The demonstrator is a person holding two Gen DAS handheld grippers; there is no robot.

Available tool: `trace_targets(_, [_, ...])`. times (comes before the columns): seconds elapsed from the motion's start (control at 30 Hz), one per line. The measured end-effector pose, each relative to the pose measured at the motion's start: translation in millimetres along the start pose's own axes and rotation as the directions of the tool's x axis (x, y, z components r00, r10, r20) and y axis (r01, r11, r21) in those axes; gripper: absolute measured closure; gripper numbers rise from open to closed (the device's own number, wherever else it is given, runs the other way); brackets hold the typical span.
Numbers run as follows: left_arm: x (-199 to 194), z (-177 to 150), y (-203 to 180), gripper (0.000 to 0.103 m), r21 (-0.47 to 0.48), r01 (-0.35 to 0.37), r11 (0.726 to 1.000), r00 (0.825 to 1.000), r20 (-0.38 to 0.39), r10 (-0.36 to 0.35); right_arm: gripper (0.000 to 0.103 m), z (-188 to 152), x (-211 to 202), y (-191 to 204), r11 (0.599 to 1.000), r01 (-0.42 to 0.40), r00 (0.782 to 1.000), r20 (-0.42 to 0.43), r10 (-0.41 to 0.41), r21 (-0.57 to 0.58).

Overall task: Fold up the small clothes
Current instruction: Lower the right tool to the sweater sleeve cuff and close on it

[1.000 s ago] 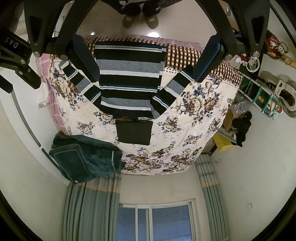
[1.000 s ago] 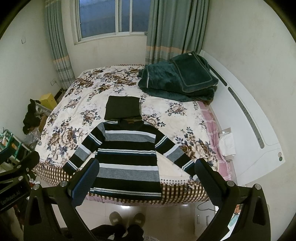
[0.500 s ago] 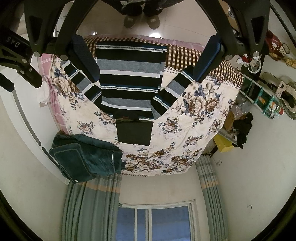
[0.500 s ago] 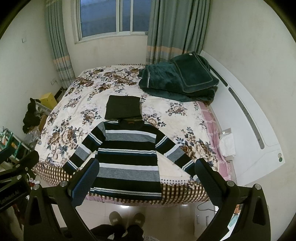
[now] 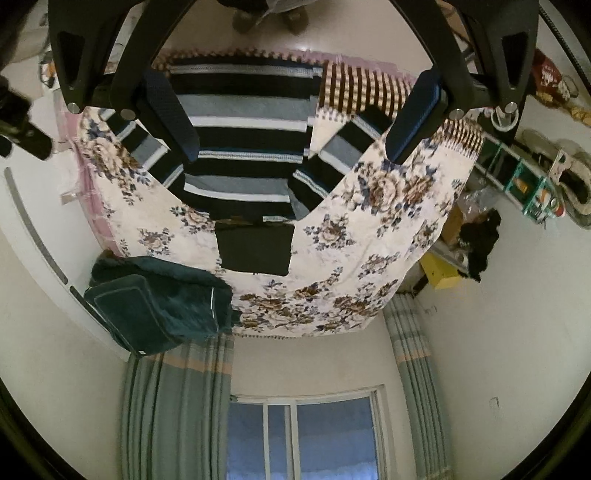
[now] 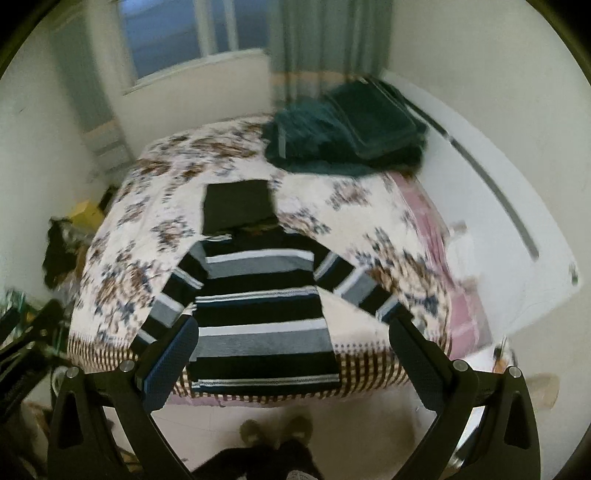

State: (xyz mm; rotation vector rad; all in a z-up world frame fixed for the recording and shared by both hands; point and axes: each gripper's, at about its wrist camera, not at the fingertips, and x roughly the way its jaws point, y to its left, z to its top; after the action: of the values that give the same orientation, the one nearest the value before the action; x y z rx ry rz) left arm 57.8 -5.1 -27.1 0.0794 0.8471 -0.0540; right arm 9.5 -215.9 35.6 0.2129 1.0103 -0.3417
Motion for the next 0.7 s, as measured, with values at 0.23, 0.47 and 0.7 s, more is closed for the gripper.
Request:
trace_targets(0.23, [118.1, -13.9, -20.7, 0.0, 0.046, -0.018, 0.999, 0.997, -0.078, 0.022, 0.0, -23.6, 130.8, -138.6, 0.938, 0.167, 0.981, -0.149, -0.126, 0.304])
trace_targets(0.47, [233.9, -26.7, -73.1, 0.0, 0.112, -0.115, 0.987, 0.973, -0.188, 0.134, 0.0, -72.8, 305.9, -341.7, 0.754, 0.269, 0.94, -0.333, -0.07, 0.6])
trace_targets(0.7, [339.5, -44.3, -129.1, 0.0, 0.176, -0.146, 0.974, 0.945, -0.265, 0.189, 0.0, -123.1, 500.6, -455.0, 0.631, 0.262, 0.906, -0.411, 0.099, 0.73])
